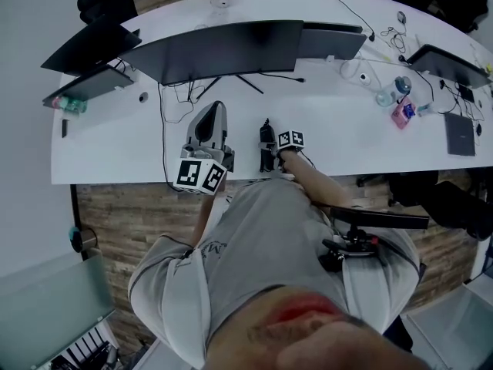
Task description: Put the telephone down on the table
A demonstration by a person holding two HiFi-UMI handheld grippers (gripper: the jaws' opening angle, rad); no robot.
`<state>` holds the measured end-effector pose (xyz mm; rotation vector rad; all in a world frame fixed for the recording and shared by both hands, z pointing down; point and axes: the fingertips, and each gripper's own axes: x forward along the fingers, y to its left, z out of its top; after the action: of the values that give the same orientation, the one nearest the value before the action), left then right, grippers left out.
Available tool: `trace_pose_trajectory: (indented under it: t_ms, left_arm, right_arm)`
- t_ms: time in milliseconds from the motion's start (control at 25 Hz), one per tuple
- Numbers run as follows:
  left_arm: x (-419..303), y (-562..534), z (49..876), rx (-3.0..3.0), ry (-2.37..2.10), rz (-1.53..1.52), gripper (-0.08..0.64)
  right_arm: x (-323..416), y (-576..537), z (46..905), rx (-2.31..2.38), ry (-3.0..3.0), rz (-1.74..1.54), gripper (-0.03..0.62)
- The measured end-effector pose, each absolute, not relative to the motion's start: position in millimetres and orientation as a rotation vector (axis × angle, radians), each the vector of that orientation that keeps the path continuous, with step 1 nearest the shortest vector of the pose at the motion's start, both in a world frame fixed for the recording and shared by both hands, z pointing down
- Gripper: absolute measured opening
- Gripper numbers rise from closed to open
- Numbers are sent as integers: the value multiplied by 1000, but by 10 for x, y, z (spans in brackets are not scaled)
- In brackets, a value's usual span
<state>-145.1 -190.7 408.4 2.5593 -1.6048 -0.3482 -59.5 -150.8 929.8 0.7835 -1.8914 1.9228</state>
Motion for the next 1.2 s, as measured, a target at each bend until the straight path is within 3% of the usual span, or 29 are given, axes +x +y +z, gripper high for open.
trace_pose_trajectory:
  t_ms: [840,1200]
  left_arm:
    - [-1369,-1937,4066,2588,-1580,-354,9]
    - [-1352,-1953,4062,2591,-1581,-370,9]
  right_arm:
    - [-529,-1531,9301,781,-1863,1725,291]
    - [-324,-1565,9330,812,-1802,1495,299]
